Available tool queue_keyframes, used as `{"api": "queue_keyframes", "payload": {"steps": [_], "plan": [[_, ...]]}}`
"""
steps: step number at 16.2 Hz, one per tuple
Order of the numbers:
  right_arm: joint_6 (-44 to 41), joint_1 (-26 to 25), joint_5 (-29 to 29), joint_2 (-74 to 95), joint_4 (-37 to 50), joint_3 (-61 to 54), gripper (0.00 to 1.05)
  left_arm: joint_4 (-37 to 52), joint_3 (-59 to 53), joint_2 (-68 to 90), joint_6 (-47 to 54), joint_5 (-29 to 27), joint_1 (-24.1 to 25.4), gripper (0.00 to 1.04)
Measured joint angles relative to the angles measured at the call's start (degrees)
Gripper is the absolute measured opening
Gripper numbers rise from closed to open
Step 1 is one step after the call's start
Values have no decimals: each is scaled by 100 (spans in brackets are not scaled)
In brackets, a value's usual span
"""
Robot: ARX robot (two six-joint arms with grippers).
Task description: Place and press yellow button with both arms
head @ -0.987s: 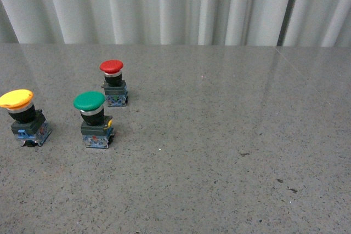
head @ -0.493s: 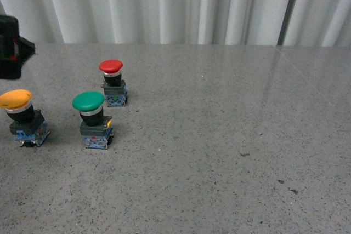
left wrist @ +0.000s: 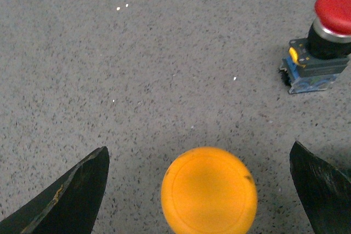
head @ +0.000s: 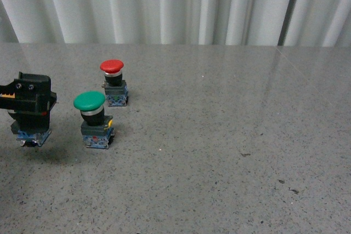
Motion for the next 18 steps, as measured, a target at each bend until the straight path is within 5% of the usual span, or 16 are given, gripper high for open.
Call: {"api": "queue_keyframes", "payload": {"steps": [2,3,5,13,15,18], "plan": [[0,0,0,0,0,0,98,216,-107,289,-39,-46,31,98],[0,0,0,0,-2,0,98,297,-109,343,-37,-125,48,67],[0,0,0,0,0,0,98,225,-109,273,-33,-166,48,51],[0,0,0,0,-2,0,98,-267,-17,-566,0,-376,-37,29],[0,0,0,0,0,0,98,-612,442,-1259,-11,-540,-457,29],[0,0,0,0,0,0,98,-710,1563,-1104,-509,-920,-1845,29]]}}
